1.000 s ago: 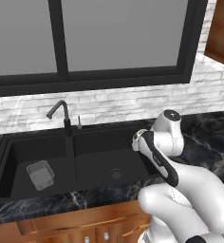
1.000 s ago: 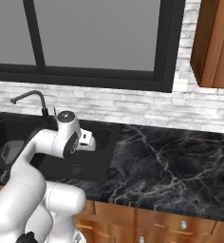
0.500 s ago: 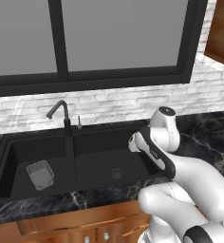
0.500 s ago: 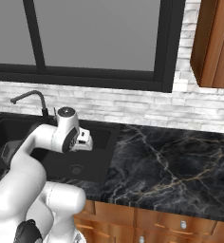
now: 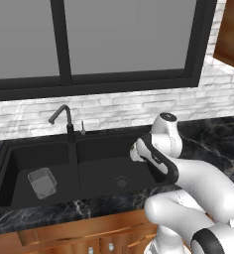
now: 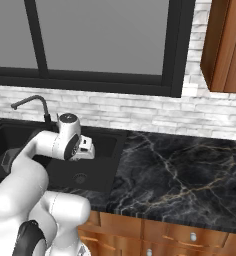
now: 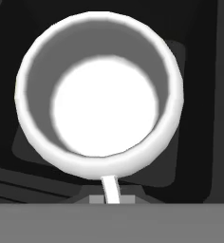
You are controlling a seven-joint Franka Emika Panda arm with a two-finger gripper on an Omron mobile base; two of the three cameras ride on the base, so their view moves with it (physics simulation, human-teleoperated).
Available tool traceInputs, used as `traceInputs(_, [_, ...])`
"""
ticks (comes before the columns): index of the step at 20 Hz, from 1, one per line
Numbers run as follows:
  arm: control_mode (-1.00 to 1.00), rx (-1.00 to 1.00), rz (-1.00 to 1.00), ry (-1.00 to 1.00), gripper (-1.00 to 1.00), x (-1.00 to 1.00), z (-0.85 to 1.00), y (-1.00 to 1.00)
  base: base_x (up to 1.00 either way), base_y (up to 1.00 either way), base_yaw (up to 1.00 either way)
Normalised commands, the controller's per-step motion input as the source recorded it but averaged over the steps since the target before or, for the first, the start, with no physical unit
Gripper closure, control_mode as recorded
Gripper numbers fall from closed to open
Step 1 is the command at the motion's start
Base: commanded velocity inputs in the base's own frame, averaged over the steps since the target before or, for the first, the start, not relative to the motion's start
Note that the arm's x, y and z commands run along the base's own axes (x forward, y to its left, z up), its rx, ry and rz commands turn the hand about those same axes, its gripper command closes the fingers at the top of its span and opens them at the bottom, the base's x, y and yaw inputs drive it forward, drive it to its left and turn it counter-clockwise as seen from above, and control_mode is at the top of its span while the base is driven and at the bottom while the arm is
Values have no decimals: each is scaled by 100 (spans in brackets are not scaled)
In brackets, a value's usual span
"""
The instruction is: Place the tupperware in the left basin and the mug in the right basin of the sink.
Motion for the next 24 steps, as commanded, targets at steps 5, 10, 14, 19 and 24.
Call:
traceInputs(5, [-100, 0, 1, 0, 100, 6, -22, 17, 0, 0, 0])
traceInputs(10, [-100, 0, 0, 1, 100, 12, -29, 18, 0, 0, 0])
traceInputs(14, [-100, 0, 0, 7, 100, 17, -26, 18, 0, 0, 0])
traceInputs(19, [-100, 0, 0, 5, 100, 16, -27, 17, 0, 0, 0])
traceInputs(24, [-100, 0, 0, 4, 100, 20, -22, 16, 0, 0, 0])
